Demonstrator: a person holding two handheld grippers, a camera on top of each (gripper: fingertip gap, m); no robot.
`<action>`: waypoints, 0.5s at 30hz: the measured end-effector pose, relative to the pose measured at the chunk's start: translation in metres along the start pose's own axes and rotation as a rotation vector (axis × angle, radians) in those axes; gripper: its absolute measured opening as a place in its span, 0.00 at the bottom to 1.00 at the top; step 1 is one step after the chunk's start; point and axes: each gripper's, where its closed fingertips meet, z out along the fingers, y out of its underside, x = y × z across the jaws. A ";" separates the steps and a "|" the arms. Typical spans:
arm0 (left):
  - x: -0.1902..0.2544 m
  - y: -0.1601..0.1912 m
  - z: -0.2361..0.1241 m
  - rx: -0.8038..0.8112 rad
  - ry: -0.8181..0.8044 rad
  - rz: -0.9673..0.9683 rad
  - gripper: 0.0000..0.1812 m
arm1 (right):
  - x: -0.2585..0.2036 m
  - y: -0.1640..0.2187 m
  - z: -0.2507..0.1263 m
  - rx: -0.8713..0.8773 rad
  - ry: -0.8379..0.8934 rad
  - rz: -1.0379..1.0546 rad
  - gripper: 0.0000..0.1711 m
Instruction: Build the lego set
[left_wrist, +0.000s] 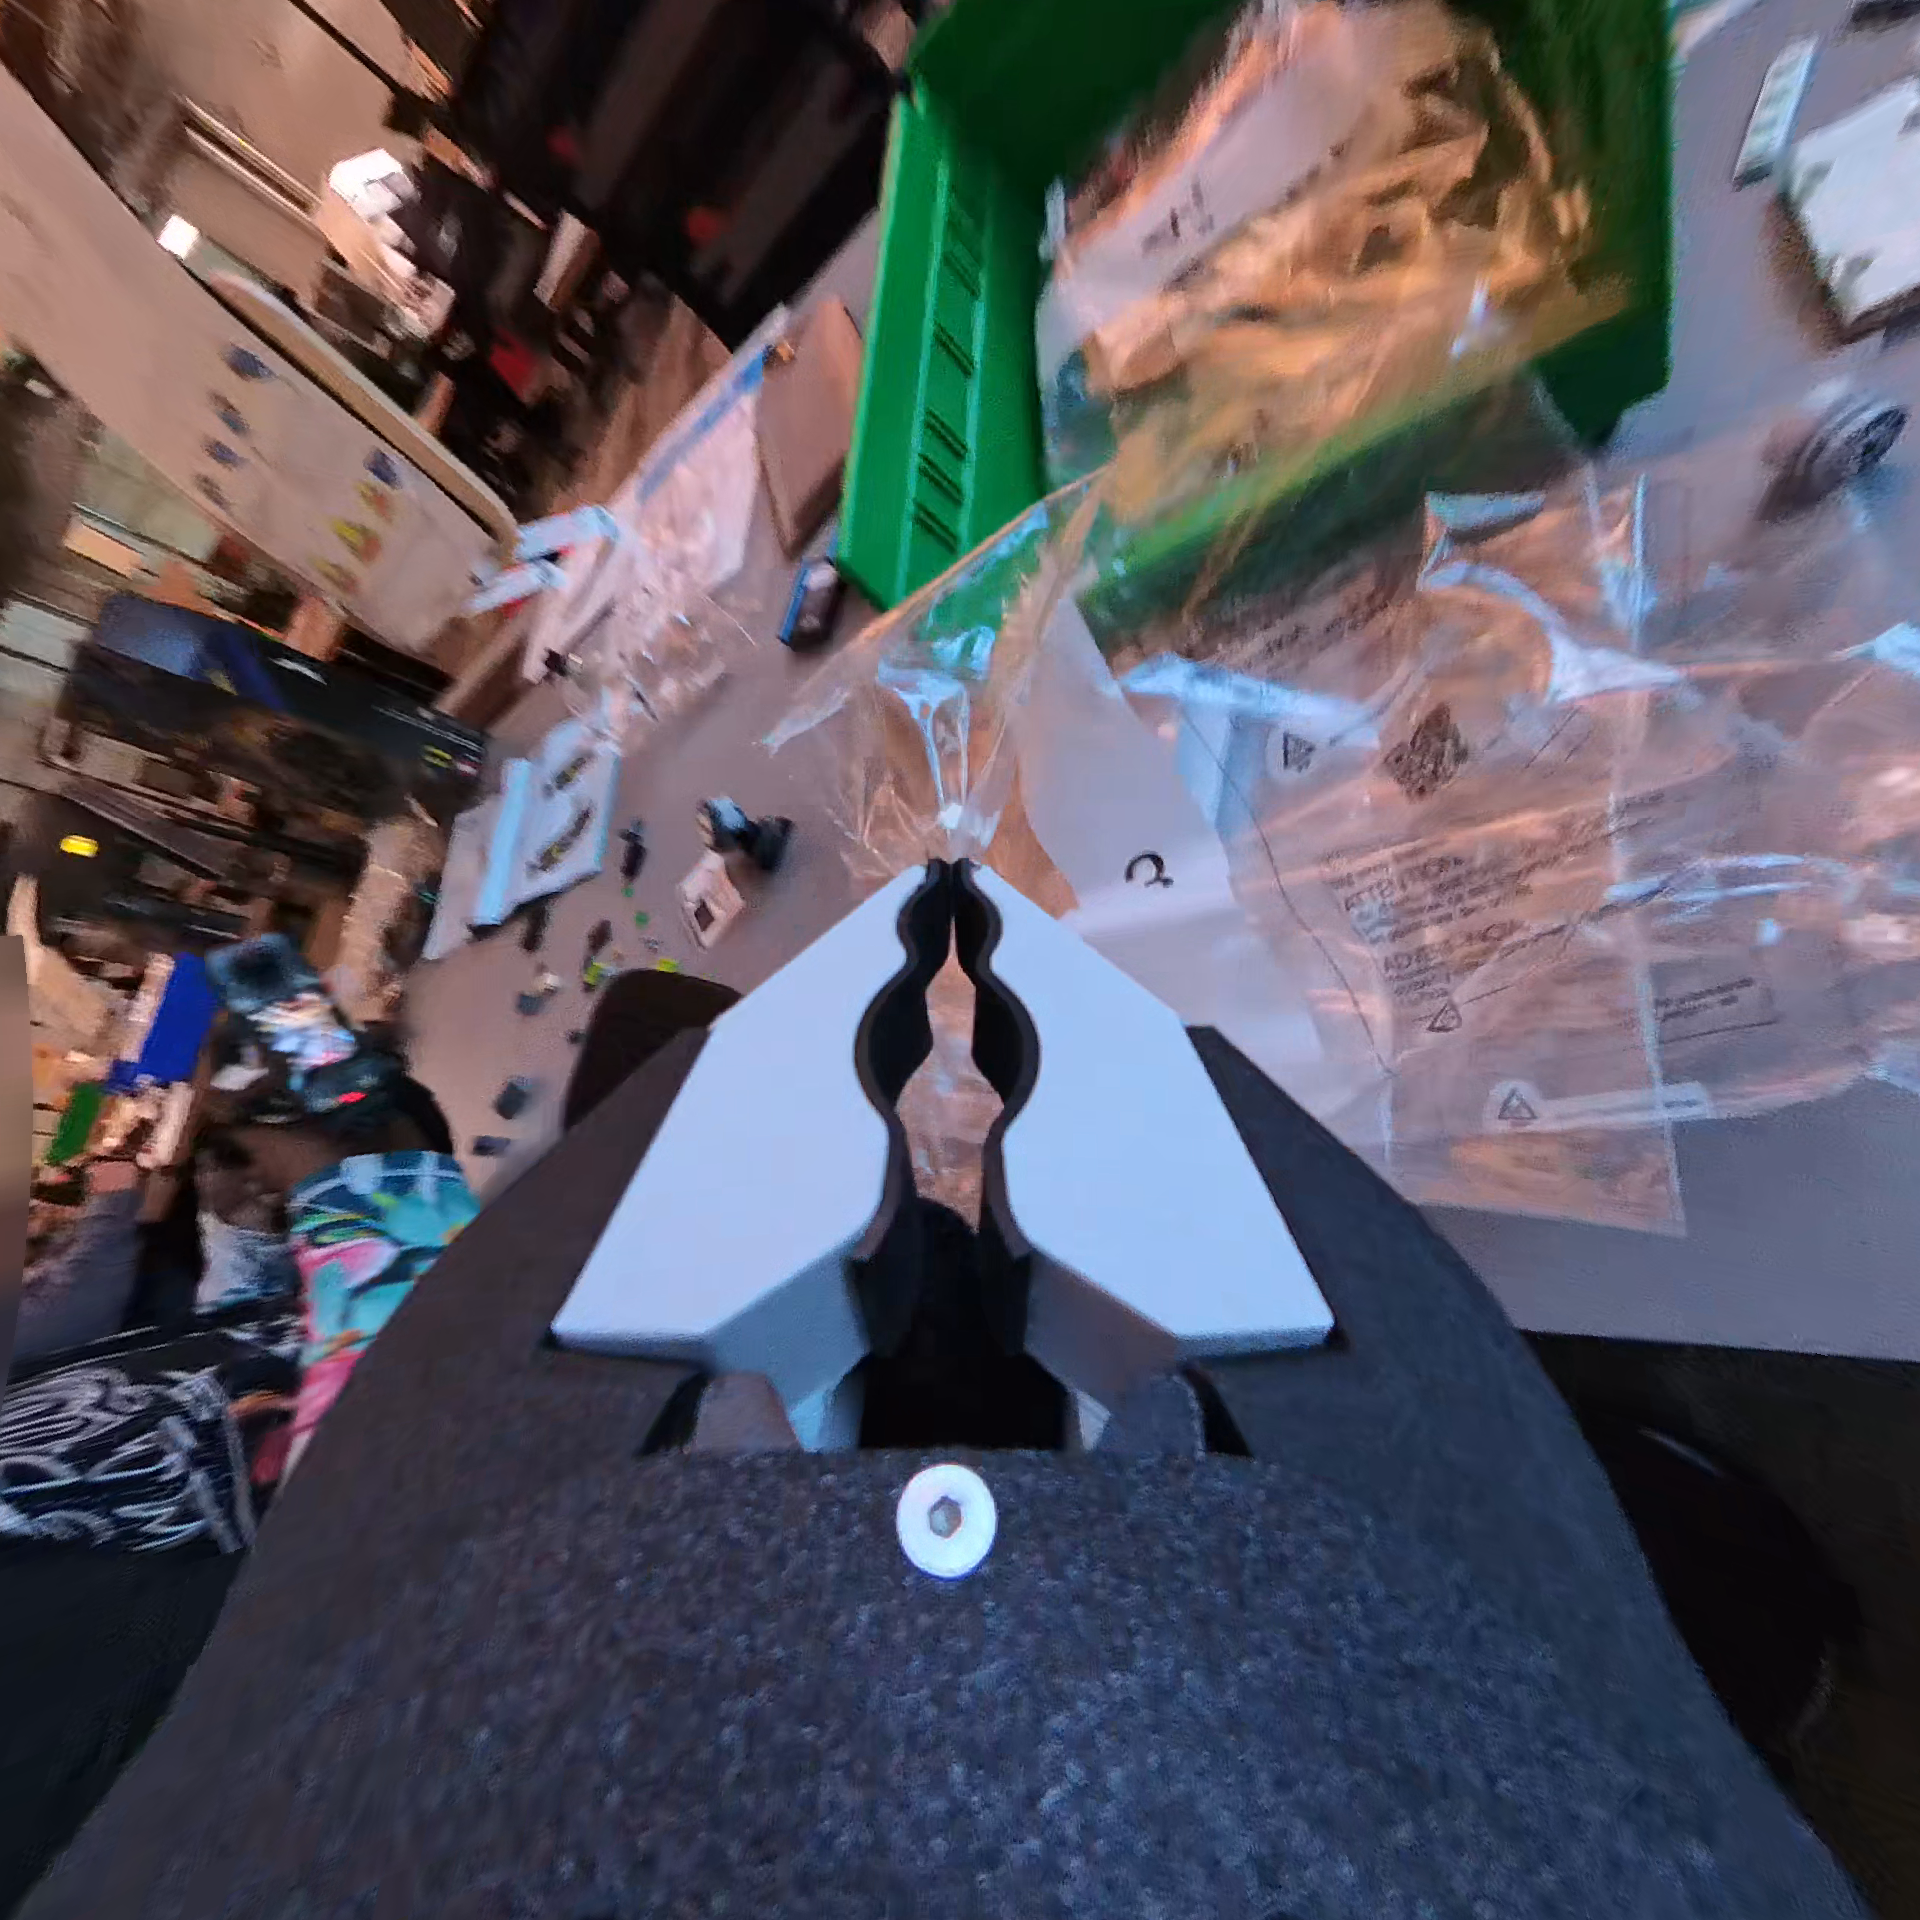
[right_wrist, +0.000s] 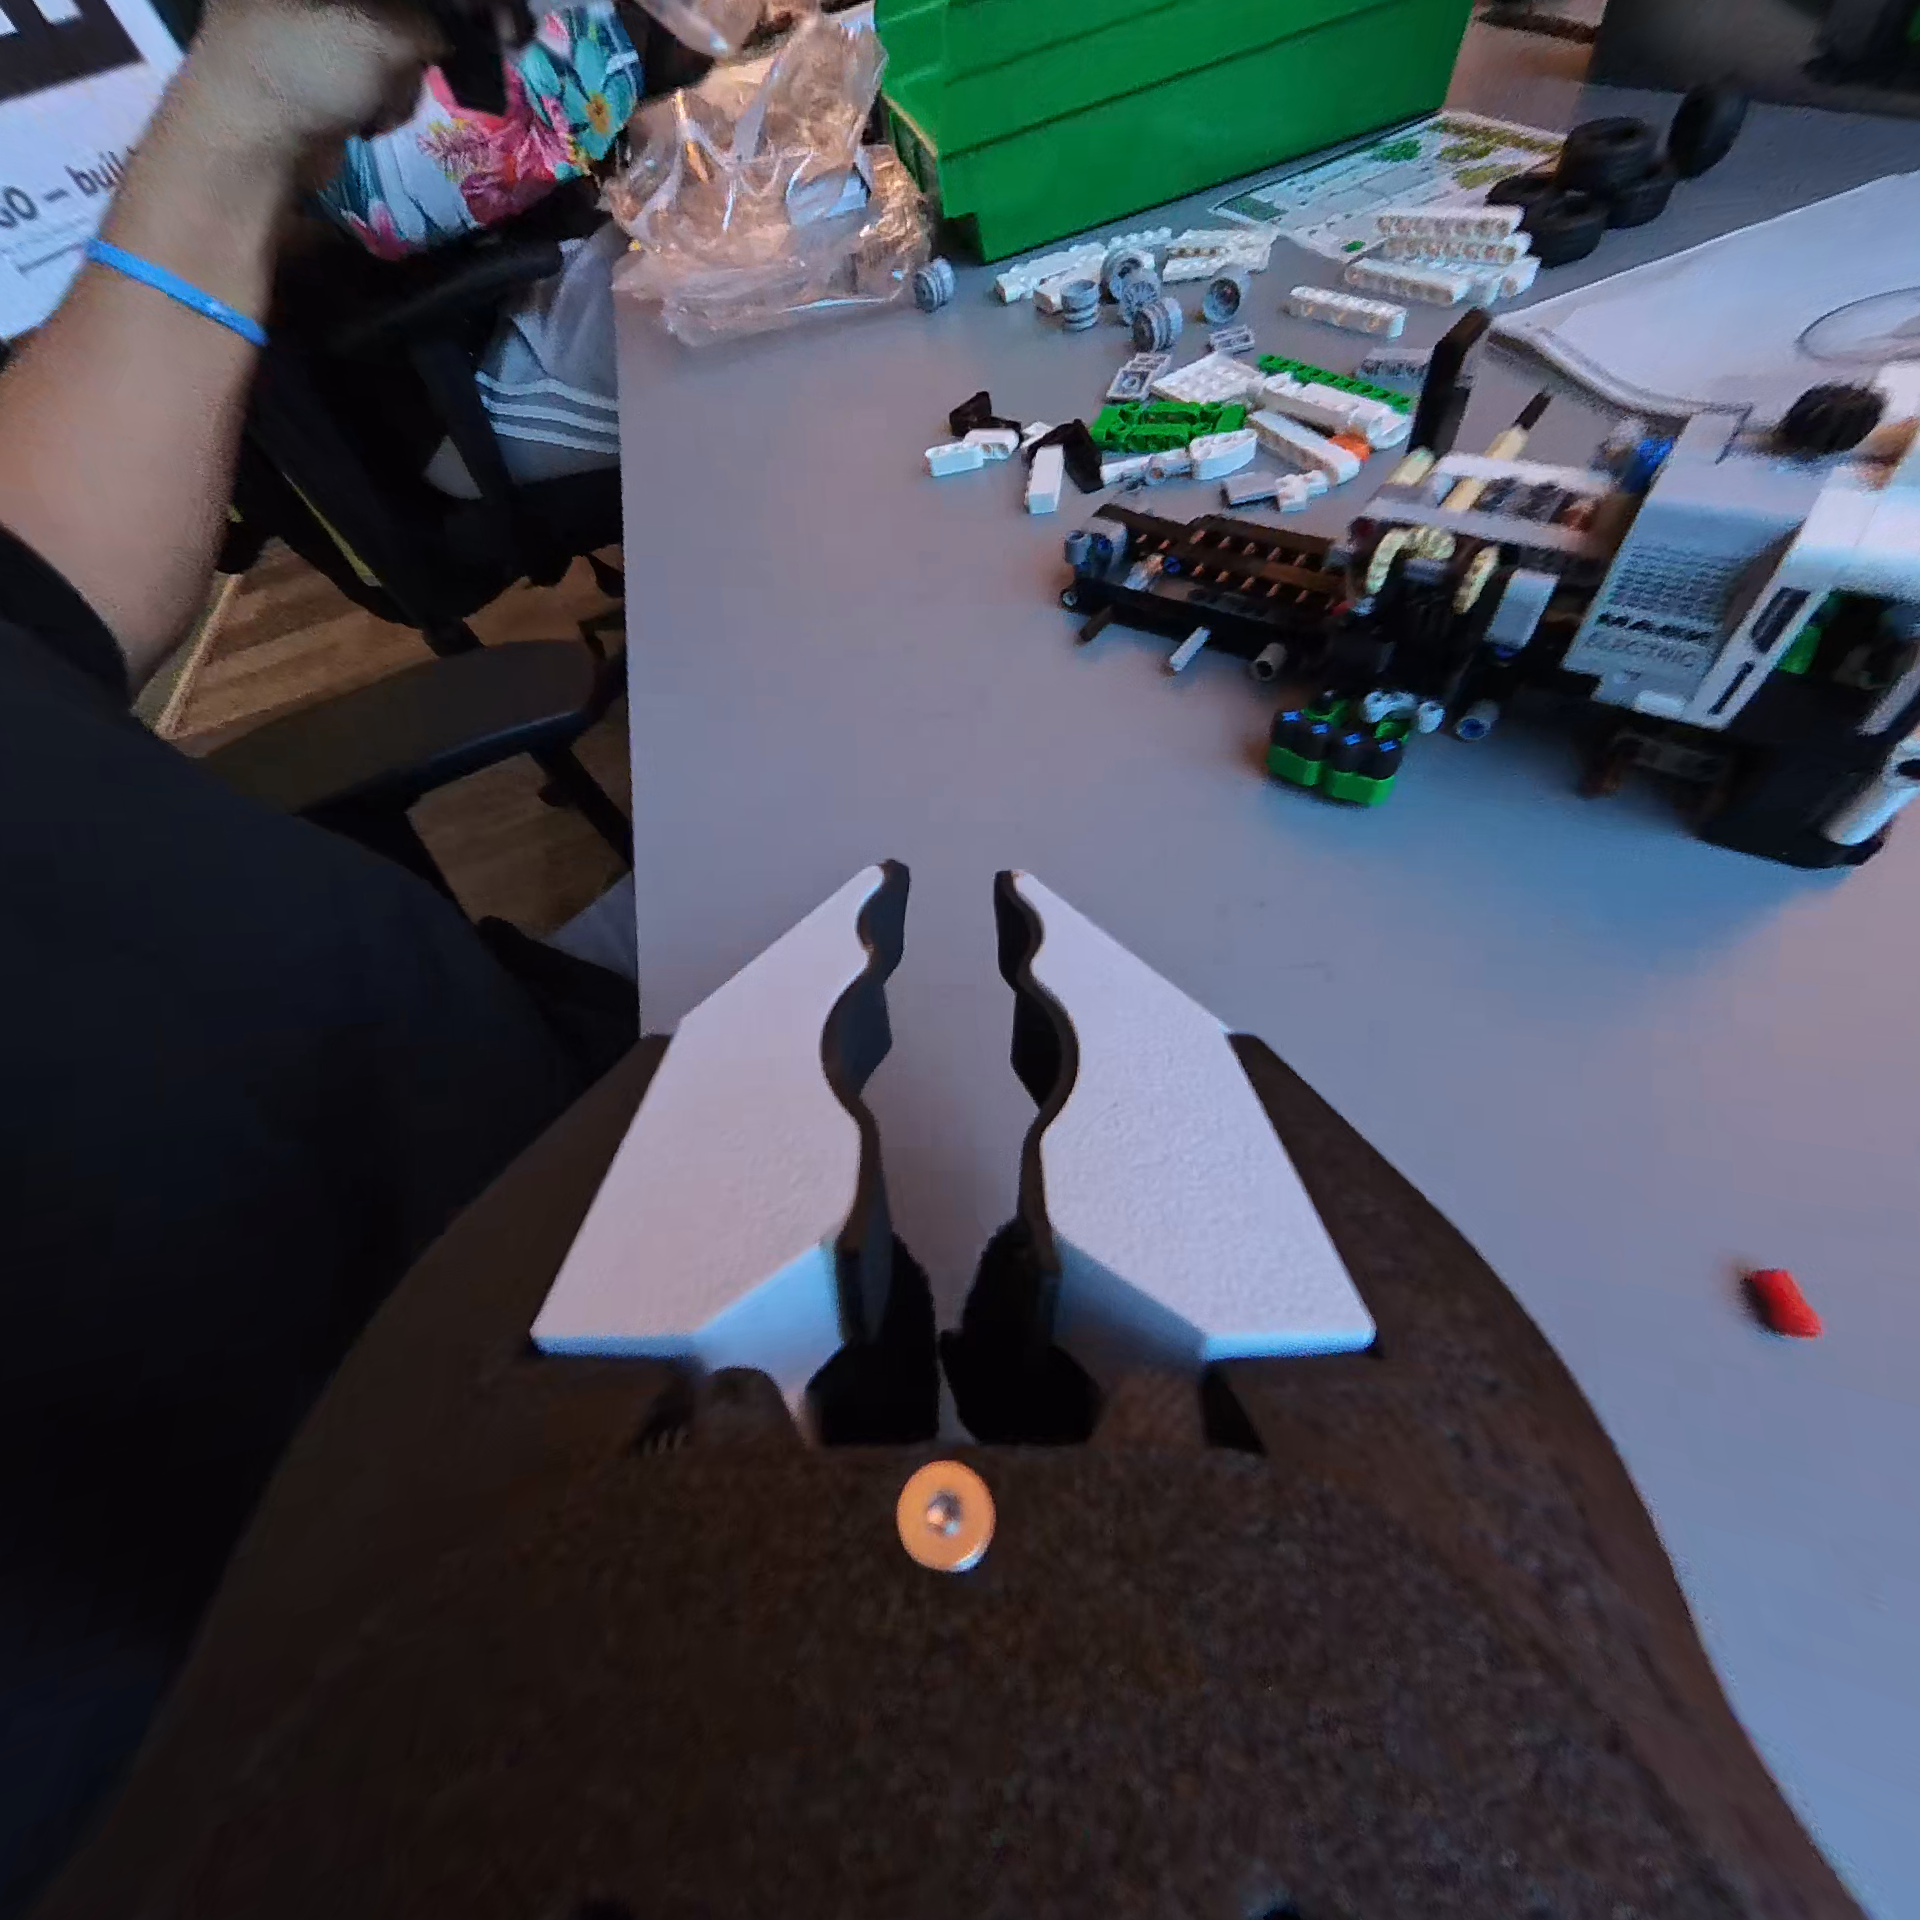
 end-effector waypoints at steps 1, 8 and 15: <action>0.006 0.009 0.010 -0.024 0.033 -0.004 0.00 | 0.001 0.003 0.002 -0.011 0.002 0.009 0.10; 0.040 0.016 0.016 -0.033 0.249 -0.065 0.13 | 0.003 -0.012 0.000 0.042 0.001 0.047 0.10; 0.003 -0.022 0.004 0.165 0.287 -0.348 0.06 | 0.005 -0.016 0.004 0.018 -0.031 0.043 0.09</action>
